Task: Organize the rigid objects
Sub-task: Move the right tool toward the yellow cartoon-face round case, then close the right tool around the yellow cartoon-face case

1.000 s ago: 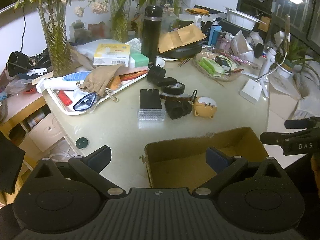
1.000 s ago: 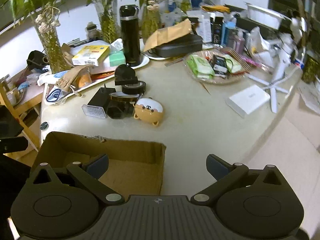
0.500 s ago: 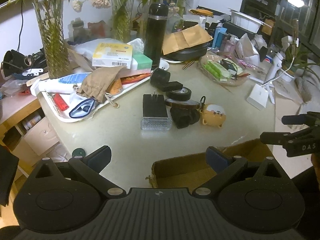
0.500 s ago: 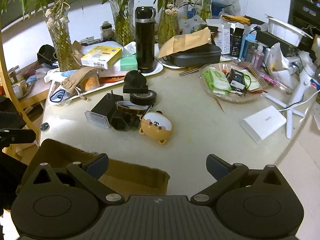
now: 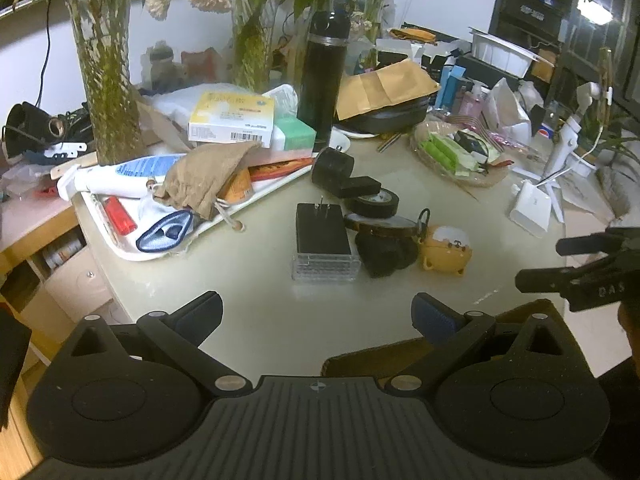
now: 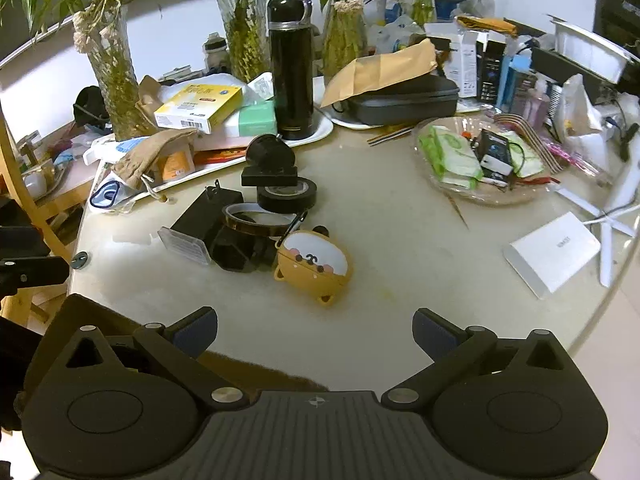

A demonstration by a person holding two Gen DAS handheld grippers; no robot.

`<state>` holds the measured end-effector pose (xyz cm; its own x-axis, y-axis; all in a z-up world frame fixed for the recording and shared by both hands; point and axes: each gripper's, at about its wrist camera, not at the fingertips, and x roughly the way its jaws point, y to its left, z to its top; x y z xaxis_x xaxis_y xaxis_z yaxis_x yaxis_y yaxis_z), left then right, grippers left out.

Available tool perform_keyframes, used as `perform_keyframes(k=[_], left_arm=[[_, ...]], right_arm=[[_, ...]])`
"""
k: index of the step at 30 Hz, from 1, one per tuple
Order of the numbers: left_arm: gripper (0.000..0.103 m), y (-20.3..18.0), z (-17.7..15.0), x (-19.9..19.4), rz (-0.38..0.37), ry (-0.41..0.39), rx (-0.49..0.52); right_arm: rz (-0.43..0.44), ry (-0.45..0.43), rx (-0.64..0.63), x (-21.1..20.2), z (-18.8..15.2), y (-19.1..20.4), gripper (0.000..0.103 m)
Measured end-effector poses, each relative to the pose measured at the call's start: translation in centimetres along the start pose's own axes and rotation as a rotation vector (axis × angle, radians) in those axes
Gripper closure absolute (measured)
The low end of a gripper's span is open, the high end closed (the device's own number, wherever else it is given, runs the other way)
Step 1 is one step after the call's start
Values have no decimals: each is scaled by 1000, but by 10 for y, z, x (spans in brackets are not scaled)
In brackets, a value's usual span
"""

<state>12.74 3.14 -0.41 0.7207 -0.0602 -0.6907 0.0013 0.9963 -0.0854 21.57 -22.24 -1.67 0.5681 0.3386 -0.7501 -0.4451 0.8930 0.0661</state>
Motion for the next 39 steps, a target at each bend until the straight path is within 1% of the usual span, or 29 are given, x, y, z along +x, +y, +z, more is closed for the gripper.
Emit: perform_keyframes(k=[2,8,14,16,18,22,26,31,39], left_arm=[[0,1,0,2,7,1,1],[0,15,-2,8,7,15,-58],[0,18,-3,12,8,20,-66],[0,17,-3,14,7,23,-60],[0,15,-4,14,7,22,-55],[0,14,-5,15,5,20,-51],[0,13,-4,16,6,22,-55],[0,14,-4,18,-2,28,-69],[0,17,-5,18,-3,33,-81]], right_arm=[[-1,3,-9,7,4,-1,0],[17,16,24,32,16,-10,0],[59,56,62,60,26,-18,1],[73,69,68,68,31,-20,3],[86,79,66,76,35,-20,8],[94,122,43,94,39,-17,11],[97,158,38,108,43,-16,15],[81,198,50,124,46,-17,16],[83,233,79,136,48,-18,29]])
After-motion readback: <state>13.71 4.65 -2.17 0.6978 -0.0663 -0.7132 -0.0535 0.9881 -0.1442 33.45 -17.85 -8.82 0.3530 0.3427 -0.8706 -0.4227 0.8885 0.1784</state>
